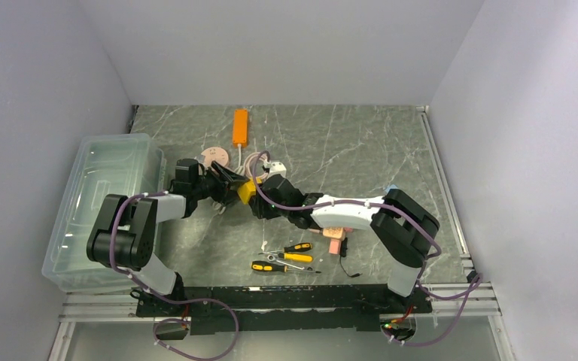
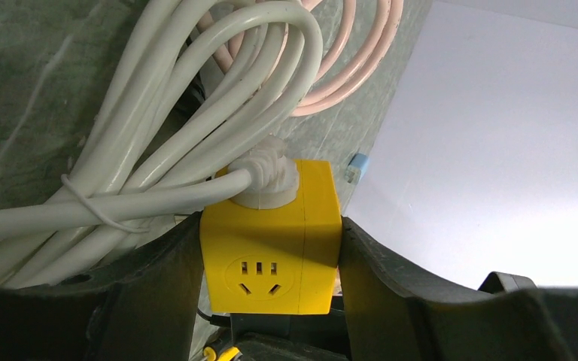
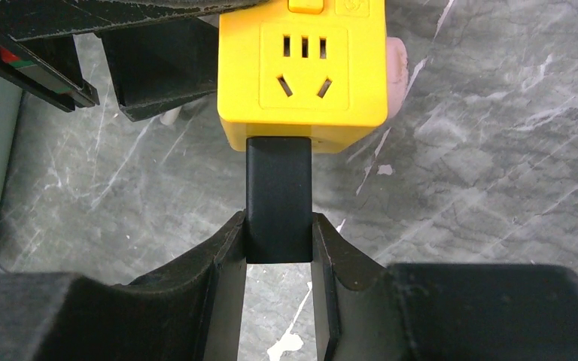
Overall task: Pull the plug off the socket
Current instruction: Remove the plug from the socket.
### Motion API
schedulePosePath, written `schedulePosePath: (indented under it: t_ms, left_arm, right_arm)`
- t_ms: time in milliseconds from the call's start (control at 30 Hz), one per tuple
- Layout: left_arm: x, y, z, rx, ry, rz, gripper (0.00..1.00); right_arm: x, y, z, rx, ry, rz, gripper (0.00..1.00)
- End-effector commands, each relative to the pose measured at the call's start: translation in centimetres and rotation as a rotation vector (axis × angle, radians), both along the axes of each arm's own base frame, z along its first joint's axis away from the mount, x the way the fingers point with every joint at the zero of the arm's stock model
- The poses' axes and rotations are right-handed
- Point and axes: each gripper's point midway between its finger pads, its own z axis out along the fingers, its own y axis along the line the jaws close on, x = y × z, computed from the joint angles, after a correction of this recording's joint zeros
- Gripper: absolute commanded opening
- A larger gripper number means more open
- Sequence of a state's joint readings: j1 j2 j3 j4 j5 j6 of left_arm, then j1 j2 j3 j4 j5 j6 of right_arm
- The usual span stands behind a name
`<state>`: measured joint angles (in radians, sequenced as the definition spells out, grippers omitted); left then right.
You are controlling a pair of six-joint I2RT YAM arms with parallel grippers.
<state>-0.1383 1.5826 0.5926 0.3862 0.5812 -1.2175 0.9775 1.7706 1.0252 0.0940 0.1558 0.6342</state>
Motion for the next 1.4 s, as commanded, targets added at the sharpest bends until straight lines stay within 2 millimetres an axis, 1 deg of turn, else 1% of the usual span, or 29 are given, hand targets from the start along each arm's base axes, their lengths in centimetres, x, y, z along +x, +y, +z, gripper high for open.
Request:
schedulePosePath:
  t_ms: [0, 200, 300, 400, 500, 633, 767, 867, 933, 1100, 1367]
  left_arm:
    - [1.1, -0.6, 3.1, -0.07, -0.105, -0.022, 0.0]
    - [0.9, -0.5, 3.0, -0.075, -0.1, -0.015, 0.0]
    - [0.9, -0.5, 3.0, -0.076, -0.098, -0.013, 0.0]
    - [0.9, -0.5, 3.0, -0.078, -0.098, -0.015, 0.0]
    - [0.9, -0.6, 2.8, -0.08, -0.094, -0.015, 0.0]
    - [1.0, -0.5, 2.9, -0.074, -0.096, -0.017, 0.0]
    - [1.1, -0.4, 2.8, -0.069, -0.096, -0.018, 0.0]
    - [1.1, -0.3, 2.7, -0.069, -0.094, -0.015, 0.0]
    - [1.1, -0.3, 2.7, -0.07, -0.093, -0.015, 0.0]
    - [1.1, -0.3, 2.6, -0.07, -0.09, -0.013, 0.0]
    - [1.0, -0.3, 2.6, -0.071, -0.088, -0.01, 0.0]
  right_arm:
    - [1.3, -0.9, 1.0, -0.042, -0.072, -0.019, 0.0]
    - [2.2, -2.2, -0.1, -0.107, 0.004, -0.156, 0.0]
    - [2.7, -3.2, -0.7, -0.107, 0.062, -0.227, 0.0]
    - [3.0, -3.7, -1.0, -0.087, 0.102, -0.249, 0.0]
    - [3.1, -3.6, -0.9, -0.076, 0.098, -0.234, 0.0]
    - [2.8, -3.2, -0.5, -0.058, 0.056, -0.162, 0.0]
    - [2.4, -2.4, 1.2, 0.002, -0.044, -0.043, 0.0]
    - [2.0, -2.5, 2.2, 0.016, -0.098, 0.011, 0.0]
    - [2.1, -2.7, 2.3, 0.003, -0.111, 0.015, 0.0]
    - [2.6, -3.3, 1.7, -0.036, -0.068, -0.054, 0.0]
    - [3.1, -4.1, -0.1, -0.089, 0.057, -0.198, 0.0]
